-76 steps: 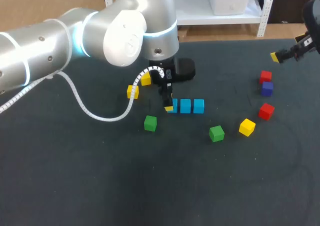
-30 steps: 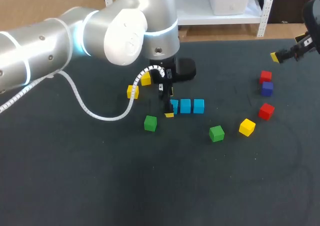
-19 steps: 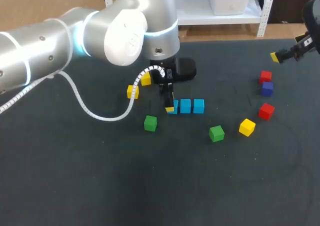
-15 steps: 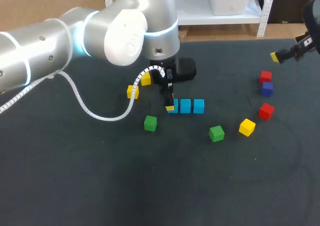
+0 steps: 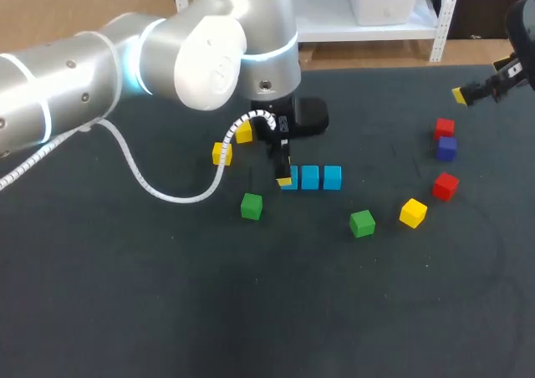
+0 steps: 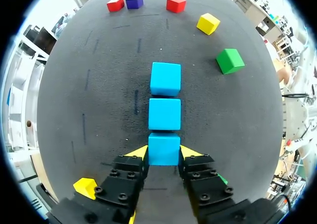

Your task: Place the blue cubes, place green cubes on the blue cubes, place the yellow cubes on the green cubes, then place the red cubes on the yellow cubes, and place purple cube on the red cubes.

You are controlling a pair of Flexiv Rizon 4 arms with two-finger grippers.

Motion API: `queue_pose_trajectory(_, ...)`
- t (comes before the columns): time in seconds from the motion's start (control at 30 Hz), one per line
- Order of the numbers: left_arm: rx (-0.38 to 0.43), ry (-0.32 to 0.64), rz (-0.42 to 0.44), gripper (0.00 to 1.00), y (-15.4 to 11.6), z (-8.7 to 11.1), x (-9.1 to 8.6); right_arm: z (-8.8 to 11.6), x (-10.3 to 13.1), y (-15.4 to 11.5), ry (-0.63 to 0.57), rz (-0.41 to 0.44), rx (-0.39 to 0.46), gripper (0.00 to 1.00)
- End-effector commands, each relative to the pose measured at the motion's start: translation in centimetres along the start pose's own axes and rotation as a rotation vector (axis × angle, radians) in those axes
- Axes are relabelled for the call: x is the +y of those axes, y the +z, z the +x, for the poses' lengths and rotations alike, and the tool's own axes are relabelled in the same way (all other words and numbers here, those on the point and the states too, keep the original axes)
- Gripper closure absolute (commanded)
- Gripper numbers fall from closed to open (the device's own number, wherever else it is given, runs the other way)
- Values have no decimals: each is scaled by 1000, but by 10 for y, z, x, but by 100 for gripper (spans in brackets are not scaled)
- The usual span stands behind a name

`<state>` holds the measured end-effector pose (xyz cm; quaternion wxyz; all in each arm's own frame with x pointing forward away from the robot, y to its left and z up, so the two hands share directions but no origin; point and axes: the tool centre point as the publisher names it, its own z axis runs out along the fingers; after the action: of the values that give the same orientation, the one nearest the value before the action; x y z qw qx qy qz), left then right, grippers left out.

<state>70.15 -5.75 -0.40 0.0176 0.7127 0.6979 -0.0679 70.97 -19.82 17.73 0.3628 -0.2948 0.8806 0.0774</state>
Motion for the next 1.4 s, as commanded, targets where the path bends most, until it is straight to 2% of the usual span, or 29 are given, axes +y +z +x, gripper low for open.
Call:
queue_pose_trajectory(0.03, 0, 7, 4, 60, 0, 1, 0, 1, 2, 2, 1, 10, -6, 0)
queue_pose_trajectory(0.13, 0, 6, 5, 55, 0, 0, 0, 1, 2, 2, 1, 10, -6, 0)
queue_pose_trajectory(0.17, 1, 6, 5, 49, 0, 0, 0, 1, 2, 2, 1, 10, -6, 0)
queue_pose_trajectory(0.2, 1, 6, 4, 36, 0, 0, 0, 1, 2, 2, 1, 10, -6, 0)
queue_pose_trajectory(0.23, 2, 6, 5, 42, 0, 1, 0, 1, 2, 2, 1, 10, -6, 0)
queue_pose_trajectory(0.33, 3, 2, 4, 42, 0, 1, 0, 1, 2, 2, 1, 10, -6, 0)
queue_pose_trajectory(0.47, 2, 0, 4, 67, 0, 1, 0, 1, 2, 2, 1, 10, -6, 0)
queue_pose_trajectory(0.57, 2, 2, 2, 78, 0, 1, 0, 1, 2, 2, 1, 10, -6, 0)
queue_pose_trajectory(0.63, 3, 3, 3, 94, 1, 0, 0, 1, 2, 2, 1, 10, -6, 0)
queue_pose_trajectory(0.67, 3, 4, 3, 94, 1, 0, 0, 1, 2, 2, 1, 10, -6, 0)
queue_pose_trajectory(0.7, 3, 5, 4, 85, 1, 0, 0, 1, 2, 2, 1, 10, -6, 0)
queue_pose_trajectory(0.73, 4, 6, 4, 80, 1, 0, -1, 1, 2, 2, 1, 10, -6, 0)
queue_pose_trajectory(0.87, 3, 7, 3, 76, 0, 0, -1, 1, 2, 2, 1, 10, -6, 0)
queue_pose_trajectory(0.93, 4, 9, 4, 61, 0, 1, -1, 1, 2, 2, 1, 10, -6, 0)
queue_pose_trajectory(1.0, 5, 9, 6, 51, 0, 1, -1, 1, 2, 2, 1, 10, -6, 0)
queue_pose_trajectory(1.03, 5, 9, 8, 34, 0, 1, -1, 1, 2, 2, 1, 10, -6, 0)
queue_pose_trajectory(1.07, 6, 9, 8, 9, 1, 1, -1, 1, 2, 2, 1, 10, -6, 0)
queue_pose_trajectory(1.1, 6, 8, 9, 0, 1, 1, -2, 1, 2, 2, 1, 10, -6, 0)
queue_pose_trajectory(1.4, 1, -2, 2, 0, -1, 1, -2, 1, 2, 2, 1, 10, -6, 0)
